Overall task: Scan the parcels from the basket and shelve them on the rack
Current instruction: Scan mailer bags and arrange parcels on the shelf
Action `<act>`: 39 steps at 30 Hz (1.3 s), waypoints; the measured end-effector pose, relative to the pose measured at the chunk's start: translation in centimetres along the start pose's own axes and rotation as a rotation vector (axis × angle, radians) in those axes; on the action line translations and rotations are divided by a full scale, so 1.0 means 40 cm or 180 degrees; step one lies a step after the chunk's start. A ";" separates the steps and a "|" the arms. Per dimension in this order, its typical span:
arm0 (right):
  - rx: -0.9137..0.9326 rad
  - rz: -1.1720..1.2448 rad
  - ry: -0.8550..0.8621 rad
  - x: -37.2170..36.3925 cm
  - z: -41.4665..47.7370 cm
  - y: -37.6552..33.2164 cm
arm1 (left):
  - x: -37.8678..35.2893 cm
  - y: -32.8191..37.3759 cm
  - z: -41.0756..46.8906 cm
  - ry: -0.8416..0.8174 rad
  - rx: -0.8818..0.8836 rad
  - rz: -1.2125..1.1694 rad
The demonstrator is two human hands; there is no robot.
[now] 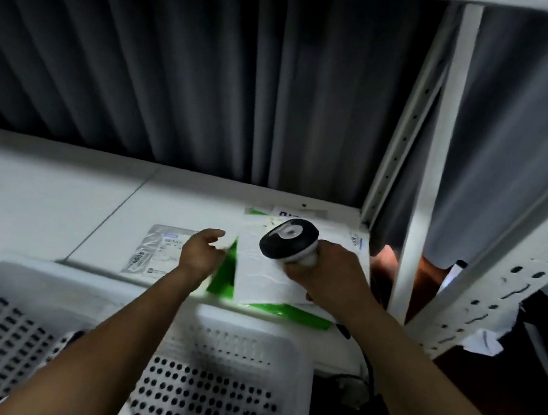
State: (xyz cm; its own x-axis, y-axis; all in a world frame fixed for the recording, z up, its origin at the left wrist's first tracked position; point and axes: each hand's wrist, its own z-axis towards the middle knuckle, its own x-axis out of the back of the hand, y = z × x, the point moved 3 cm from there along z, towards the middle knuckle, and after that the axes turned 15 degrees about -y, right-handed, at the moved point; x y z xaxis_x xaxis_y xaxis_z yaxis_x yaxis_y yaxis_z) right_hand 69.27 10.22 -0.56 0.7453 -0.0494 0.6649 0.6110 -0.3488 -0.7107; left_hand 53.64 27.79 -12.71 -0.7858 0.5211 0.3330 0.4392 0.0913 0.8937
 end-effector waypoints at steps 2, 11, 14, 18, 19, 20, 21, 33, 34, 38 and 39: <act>0.0086 0.0066 -0.0022 -0.033 -0.014 -0.043 | 0.039 -0.018 -0.071 0.0085 -0.0180 0.0419; 0.0522 -0.0231 -0.1057 -0.336 -0.071 -0.206 | 0.265 -0.358 -0.426 0.0632 -0.0320 0.1938; 0.0597 -0.0366 -0.1352 -0.456 -0.068 -0.208 | 0.327 -0.544 -0.506 0.0544 0.0416 0.1942; 0.0469 -0.0413 -0.1632 -0.585 -0.039 -0.187 | 0.376 -0.717 -0.567 0.0161 0.1424 0.2136; 0.0453 -0.0425 -0.1689 -0.621 -0.027 -0.183 | 0.388 -0.755 -0.576 0.0120 0.1658 0.2132; 0.0440 -0.0425 -0.1710 -0.651 -0.015 -0.179 | 0.398 -0.788 -0.581 0.0068 0.1861 0.2113; 0.0427 -0.0423 -0.1719 -0.680 -0.006 -0.176 | 0.404 -0.812 -0.582 -0.0010 0.2029 0.2087; 0.0104 -0.0381 -0.2071 -0.922 0.106 -0.070 | 0.322 -0.986 -0.538 0.0098 0.3078 0.0973; 0.0070 -0.0356 -0.2090 -0.921 0.105 -0.058 | 0.316 -0.994 -0.541 0.0240 0.3117 0.0999; -0.0097 -0.0166 -0.2183 -0.899 0.097 -0.022 | 0.307 -0.948 -0.535 0.0495 0.2968 0.1274; -0.0139 -0.0094 -0.2207 -0.887 0.095 -0.017 | 0.302 -0.933 -0.533 0.0361 0.2963 0.1235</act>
State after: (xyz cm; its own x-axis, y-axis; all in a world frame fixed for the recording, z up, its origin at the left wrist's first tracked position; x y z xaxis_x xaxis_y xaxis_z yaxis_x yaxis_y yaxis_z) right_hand 43.42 15.77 -24.56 0.7360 0.5649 0.3732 0.6331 -0.3789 -0.6750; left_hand 18.46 12.59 -35.64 -0.5323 0.5761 0.6203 0.7995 0.5829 0.1448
